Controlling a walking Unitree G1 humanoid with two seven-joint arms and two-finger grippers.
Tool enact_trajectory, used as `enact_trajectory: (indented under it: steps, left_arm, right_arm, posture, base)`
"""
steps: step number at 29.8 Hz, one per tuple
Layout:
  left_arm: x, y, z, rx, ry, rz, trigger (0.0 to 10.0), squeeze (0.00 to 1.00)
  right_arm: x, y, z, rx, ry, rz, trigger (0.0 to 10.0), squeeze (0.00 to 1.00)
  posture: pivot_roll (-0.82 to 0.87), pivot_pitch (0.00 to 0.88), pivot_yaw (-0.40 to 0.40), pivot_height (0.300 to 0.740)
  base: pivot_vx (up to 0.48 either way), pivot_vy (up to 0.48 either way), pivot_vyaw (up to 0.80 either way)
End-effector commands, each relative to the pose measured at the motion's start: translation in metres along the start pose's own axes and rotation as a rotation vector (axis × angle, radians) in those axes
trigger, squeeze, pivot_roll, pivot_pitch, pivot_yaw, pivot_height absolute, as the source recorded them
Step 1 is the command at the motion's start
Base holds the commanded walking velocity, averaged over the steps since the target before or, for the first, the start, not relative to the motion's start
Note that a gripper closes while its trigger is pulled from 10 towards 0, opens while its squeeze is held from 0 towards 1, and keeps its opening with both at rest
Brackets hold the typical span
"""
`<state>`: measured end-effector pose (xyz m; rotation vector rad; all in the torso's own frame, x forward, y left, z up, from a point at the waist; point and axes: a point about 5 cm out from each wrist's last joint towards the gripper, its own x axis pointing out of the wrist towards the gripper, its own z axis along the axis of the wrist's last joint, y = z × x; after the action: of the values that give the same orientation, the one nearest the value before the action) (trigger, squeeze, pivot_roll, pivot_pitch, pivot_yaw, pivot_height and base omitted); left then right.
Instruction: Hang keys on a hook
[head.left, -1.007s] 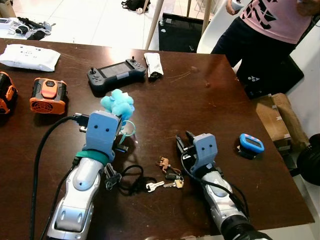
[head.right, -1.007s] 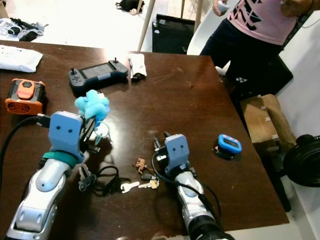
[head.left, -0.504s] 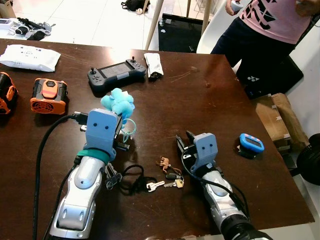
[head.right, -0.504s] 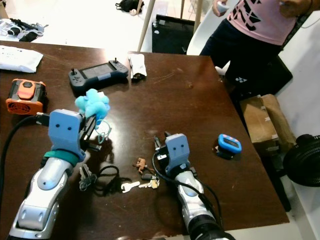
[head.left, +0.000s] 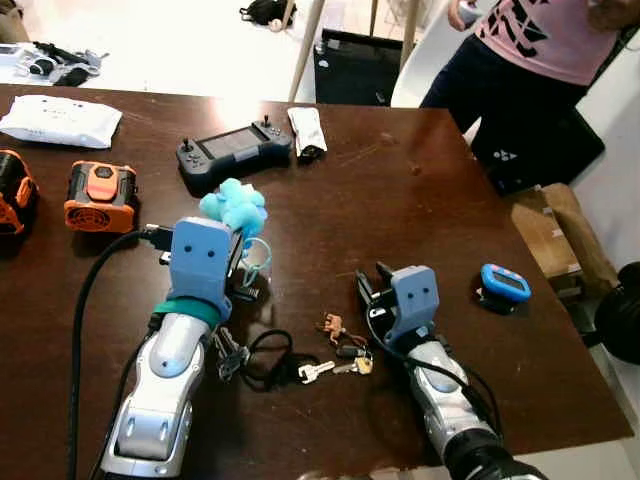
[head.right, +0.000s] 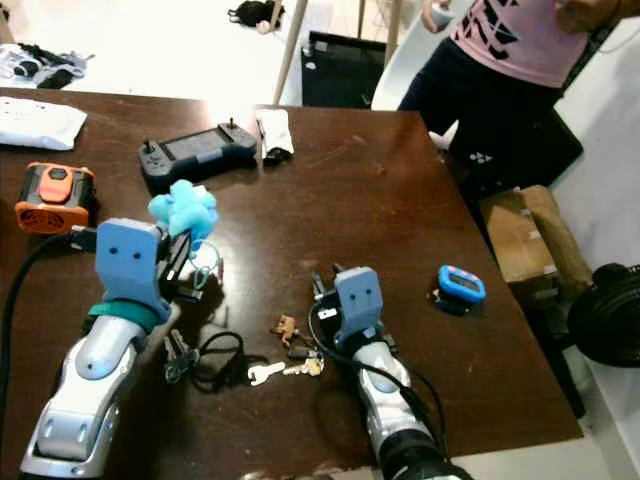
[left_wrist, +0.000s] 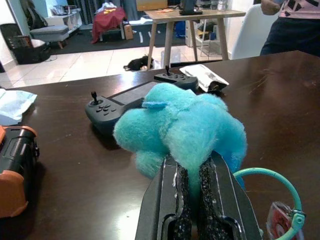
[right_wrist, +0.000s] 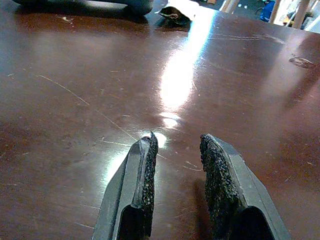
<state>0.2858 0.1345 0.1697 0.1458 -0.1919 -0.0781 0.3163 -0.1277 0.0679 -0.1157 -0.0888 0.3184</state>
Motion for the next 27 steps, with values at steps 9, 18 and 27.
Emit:
enact_trajectory:
  steps: [9, 18, 27]
  left_arm:
    - [-0.0003, -0.0003, -0.0063, 0.111, 0.015, -0.006, 10.0, 0.0]
    - [-0.0002, 0.0022, -0.0072, 0.095, 0.026, 0.005, 10.0, 0.0]
    - [-0.0006, 0.0021, -0.0082, 0.098, 0.029, 0.006, 10.0, 0.0]
  right_arm:
    - [-0.0171, 0.0079, -0.0286, 0.03, 0.15, 0.021, 10.0, 0.0]
    - [-0.0176, 0.0081, -0.0294, 0.029, 0.154, 0.022, 10.0, 0.0]
    - [-0.0176, 0.0087, -0.0296, 0.029, 0.154, 0.024, 10.0, 0.0]
  posture:
    - [-0.02, 0.09, -0.059, 0.74]
    - [-0.02, 0.09, -0.058, 0.74]
    - [-0.01, 0.089, -0.058, 0.74]
  base:
    - [0.0, 0.023, 0.0]
    - [0.0, -0.455, 0.0]
    - [0.0, -0.458, 0.0]
